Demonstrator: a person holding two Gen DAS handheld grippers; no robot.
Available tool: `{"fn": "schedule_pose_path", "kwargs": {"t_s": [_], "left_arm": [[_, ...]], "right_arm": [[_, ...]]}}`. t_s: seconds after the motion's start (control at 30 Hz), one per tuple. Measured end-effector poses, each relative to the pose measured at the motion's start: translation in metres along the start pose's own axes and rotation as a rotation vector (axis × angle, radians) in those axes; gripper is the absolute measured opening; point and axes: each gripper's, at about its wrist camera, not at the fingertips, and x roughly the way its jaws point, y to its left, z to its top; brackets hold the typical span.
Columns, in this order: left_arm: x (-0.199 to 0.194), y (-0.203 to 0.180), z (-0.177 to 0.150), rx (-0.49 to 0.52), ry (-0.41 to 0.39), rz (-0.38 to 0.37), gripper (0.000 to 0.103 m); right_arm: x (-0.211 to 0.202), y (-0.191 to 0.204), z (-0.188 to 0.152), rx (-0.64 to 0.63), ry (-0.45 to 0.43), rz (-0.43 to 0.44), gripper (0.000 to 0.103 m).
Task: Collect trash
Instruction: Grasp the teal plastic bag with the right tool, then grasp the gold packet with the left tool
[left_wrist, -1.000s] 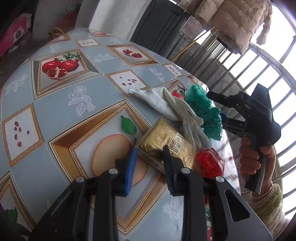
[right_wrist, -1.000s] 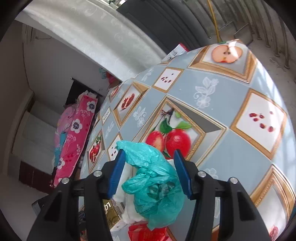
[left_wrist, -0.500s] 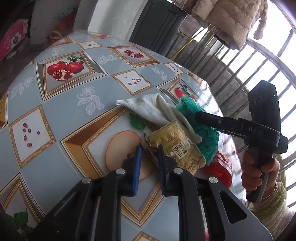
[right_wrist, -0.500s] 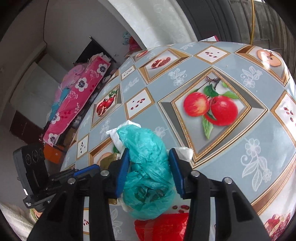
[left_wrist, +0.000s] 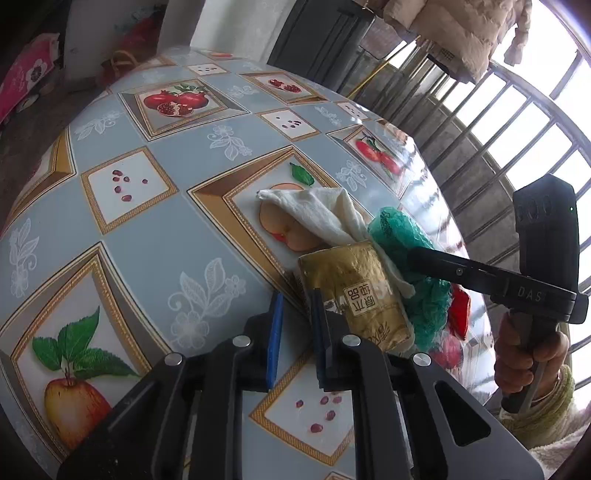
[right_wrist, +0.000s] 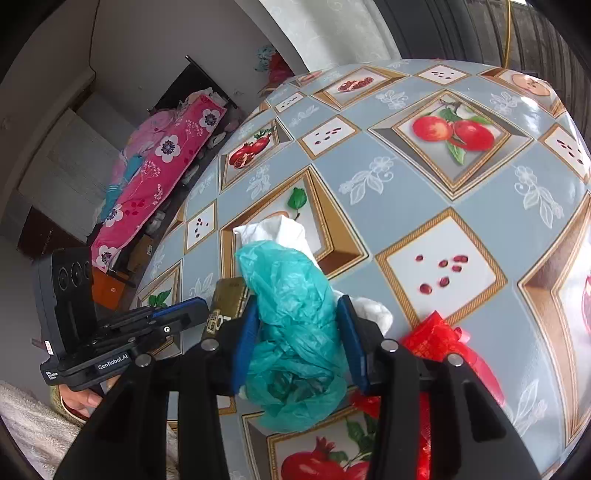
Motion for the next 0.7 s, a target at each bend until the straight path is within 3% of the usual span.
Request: {"fn": "schedule_pose_path", "kwargs": {"t_s": [0.1, 0.2, 0.3, 0.43, 0.5, 0.7], "left_arm": [[-0.004, 0.001, -0.004, -0.017, -0.006, 0.008, 0.013], [-0.007, 0.001, -0.006, -0.026, -0.016, 0.044, 0.030], [-0.011, -0.004, -0.006, -0.018, -0.026, 0.037, 0.037], [-0.015, -0.015, -0.006, 0.004, -0.048, 0.028, 0.059], [-0.013, -0.020, -0.006, 0.012, -0.055, 0.028, 0.064], [0.005, -0.036, -0.009, 0.062, -0.023, 0.058, 0.066]], "right_arm": [[-0.004, 0.008, -0.013, 0.023, -0.009, -0.022, 0.042], [-0.010, 0.011, -0.021, 0.048, -0.027, -0.042, 0.043], [-0.016, 0.009, -0.026, 0.084, -0.038, -0.056, 0.046], [-0.022, 0.003, -0.034, 0.124, -0.038, -0.063, 0.046], [-0.023, 0.001, -0.037, 0.134, -0.035, -0.068, 0.046], [-0.026, -0.003, -0.037, 0.153, -0.040, -0.087, 0.046]]}}
